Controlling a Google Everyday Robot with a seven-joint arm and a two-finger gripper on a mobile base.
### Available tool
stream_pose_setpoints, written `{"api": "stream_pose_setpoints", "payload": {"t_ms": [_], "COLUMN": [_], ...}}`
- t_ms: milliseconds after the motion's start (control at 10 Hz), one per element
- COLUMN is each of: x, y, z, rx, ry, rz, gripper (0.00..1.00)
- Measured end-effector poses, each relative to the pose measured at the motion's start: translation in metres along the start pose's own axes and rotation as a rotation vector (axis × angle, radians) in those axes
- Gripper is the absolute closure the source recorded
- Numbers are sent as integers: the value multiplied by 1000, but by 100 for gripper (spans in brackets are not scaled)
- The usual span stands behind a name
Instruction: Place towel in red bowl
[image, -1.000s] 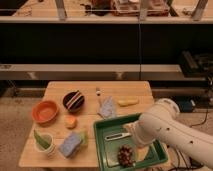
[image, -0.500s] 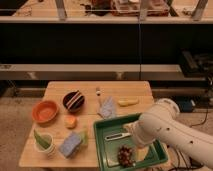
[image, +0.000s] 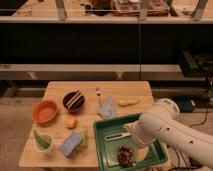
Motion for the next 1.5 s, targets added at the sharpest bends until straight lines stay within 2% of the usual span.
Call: {"api": "stream_pose_setpoints", "payload": {"t_ms": [700,900,1100,1500], "x": [0,3,9,34], "y": [0,-7,-32,-122], "z": [0,-2,-1,10], "rx": [1,8,24,73], "ry": [0,13,35,76], "rz": [0,-3,-10,-53], "gripper": [20,20,20,20]}}
